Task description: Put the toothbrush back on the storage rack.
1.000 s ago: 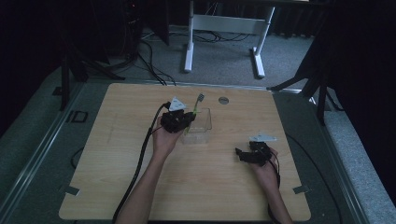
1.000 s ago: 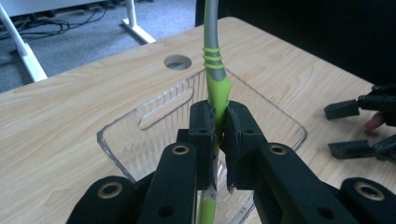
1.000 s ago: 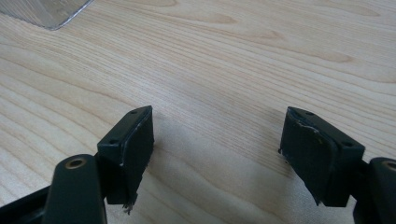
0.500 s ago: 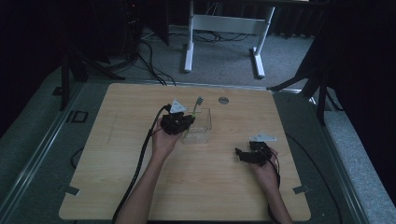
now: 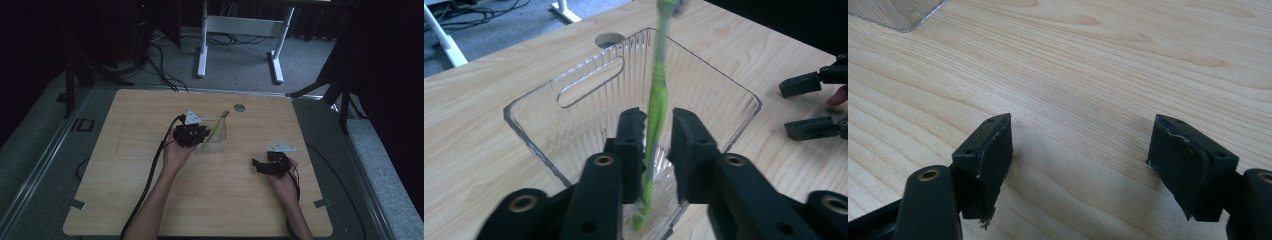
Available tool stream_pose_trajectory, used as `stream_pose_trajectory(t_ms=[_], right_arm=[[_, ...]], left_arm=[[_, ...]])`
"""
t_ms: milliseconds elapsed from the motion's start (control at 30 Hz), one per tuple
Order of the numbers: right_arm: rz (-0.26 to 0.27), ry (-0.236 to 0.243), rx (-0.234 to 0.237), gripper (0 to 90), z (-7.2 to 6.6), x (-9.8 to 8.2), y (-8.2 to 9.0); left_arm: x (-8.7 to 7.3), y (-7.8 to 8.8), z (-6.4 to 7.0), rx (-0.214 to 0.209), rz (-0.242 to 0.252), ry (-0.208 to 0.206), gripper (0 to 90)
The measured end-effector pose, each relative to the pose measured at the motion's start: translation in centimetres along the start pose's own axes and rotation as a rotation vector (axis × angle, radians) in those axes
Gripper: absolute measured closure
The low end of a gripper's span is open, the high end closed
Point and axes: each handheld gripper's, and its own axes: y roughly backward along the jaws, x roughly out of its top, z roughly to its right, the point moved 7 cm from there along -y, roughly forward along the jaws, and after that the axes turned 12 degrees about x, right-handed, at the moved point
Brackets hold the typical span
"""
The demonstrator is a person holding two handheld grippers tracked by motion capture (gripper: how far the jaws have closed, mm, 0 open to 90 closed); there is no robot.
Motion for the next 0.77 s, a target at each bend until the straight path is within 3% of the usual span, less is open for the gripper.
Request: stream_pose_trajectory(t_ms=[100,267,467,633,767], right_arm=[[0.0,0.0,0.0,25.7,0.0,0.0,0.0],[0.0,0.002,0.0,25.7,0.0,0.0,0.0],[0.0,0.002,0.0,25.6,0.0,0.0,0.0],[0.001,0.004,0.0,25.7,0.0,0.0,0.0],[0.0,0.002,0.001,25.6,0.0,0.0,0.0]], left_arm=[[0.1,0.2,0.1,0.004,0.015,0.012,64.4],[0.8,1.6,-0.3,0.026,0.085,0.039,53.8],[0.5,3.5,-1.8,0.168,0.113,0.067,37.6],[-1.5,4.7,-3.5,0.236,0.07,0.079,27.7],[-4.9,5.5,-4.6,0.248,0.02,0.141,26.0]])
